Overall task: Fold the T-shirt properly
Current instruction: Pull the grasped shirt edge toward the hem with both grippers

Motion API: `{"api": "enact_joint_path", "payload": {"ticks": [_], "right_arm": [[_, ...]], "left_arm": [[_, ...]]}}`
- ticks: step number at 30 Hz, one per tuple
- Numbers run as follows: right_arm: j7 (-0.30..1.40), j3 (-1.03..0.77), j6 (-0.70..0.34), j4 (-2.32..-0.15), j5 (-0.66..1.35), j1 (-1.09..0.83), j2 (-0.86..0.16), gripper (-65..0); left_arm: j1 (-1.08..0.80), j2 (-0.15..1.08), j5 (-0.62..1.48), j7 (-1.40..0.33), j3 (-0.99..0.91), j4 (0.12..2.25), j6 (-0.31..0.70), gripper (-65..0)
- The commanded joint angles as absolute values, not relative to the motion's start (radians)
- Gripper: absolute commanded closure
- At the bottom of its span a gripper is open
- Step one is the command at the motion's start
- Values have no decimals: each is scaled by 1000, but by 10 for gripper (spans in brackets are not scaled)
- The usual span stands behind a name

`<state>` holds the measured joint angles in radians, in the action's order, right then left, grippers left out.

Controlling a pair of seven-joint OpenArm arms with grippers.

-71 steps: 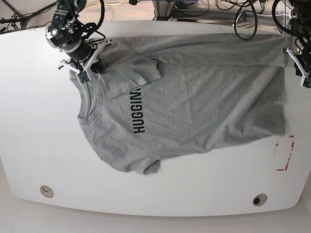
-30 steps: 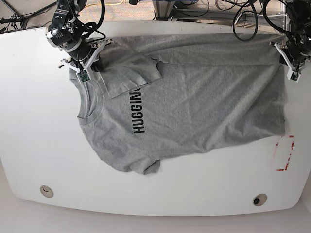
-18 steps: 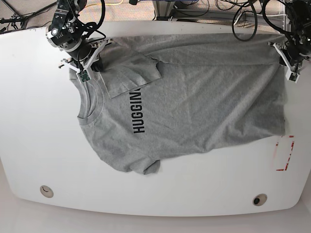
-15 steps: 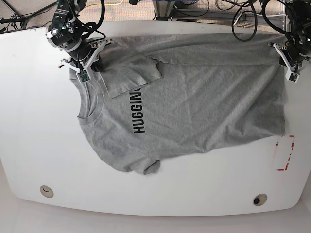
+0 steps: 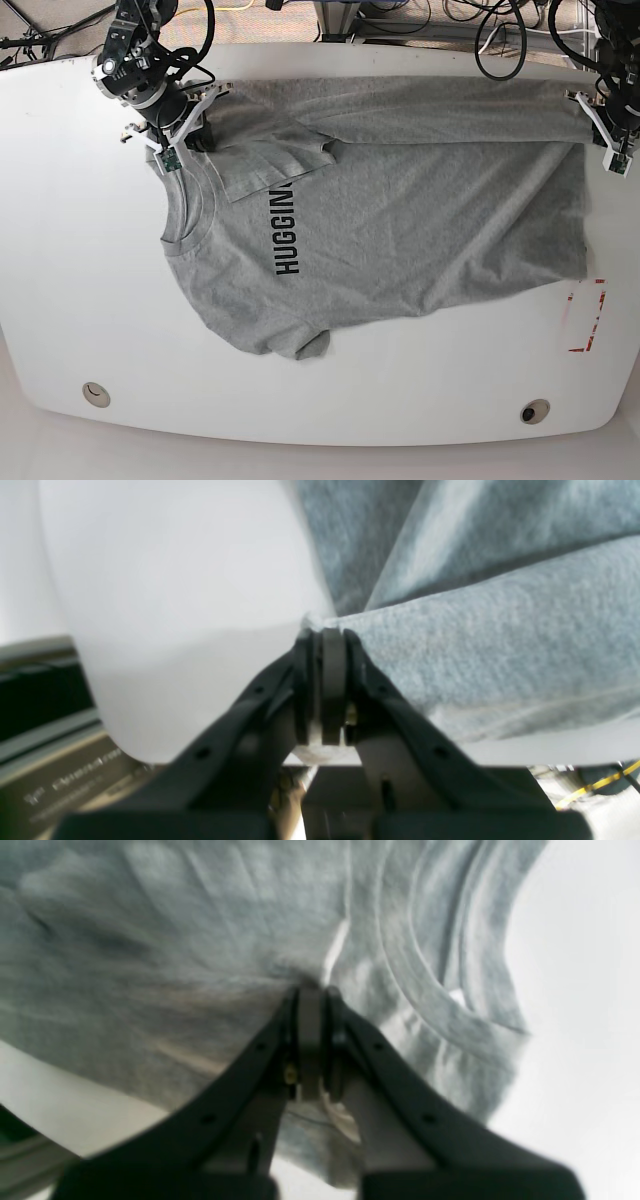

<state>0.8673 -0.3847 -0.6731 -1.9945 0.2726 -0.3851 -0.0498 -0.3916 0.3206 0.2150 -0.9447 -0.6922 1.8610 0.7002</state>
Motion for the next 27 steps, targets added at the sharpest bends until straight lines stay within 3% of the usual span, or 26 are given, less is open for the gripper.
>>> {"api": "enact_joint_path", "payload": {"ticks": [1,27], "right_arm": [[843,-387,-673,-2012,314,-378,-59,0],[849,-438,-668,-1985,366,-300,-68,0]], "left_arm": [[-407,341,219,-932,-702,1903,698,0],[-340,343,214,-932,-723,1940,698,0]]}}
